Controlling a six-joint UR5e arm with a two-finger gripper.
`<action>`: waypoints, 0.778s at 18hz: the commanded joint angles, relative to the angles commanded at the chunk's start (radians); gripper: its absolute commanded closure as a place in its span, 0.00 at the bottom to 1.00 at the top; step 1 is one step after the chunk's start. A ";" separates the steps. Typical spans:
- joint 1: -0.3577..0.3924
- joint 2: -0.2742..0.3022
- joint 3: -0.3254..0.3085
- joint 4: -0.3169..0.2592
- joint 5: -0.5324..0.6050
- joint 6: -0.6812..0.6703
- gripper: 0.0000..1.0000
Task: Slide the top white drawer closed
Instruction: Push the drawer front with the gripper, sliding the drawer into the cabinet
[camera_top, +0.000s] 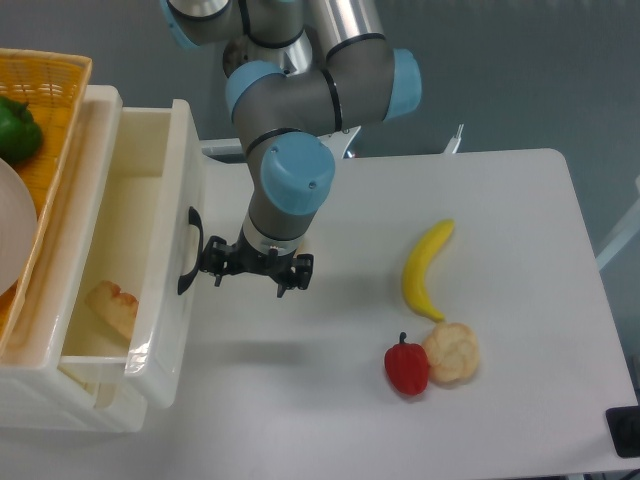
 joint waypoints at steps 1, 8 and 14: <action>-0.008 0.000 0.000 0.000 0.009 0.000 0.00; -0.023 -0.002 0.015 0.000 0.011 -0.002 0.00; -0.032 -0.003 0.015 0.000 0.011 -0.003 0.00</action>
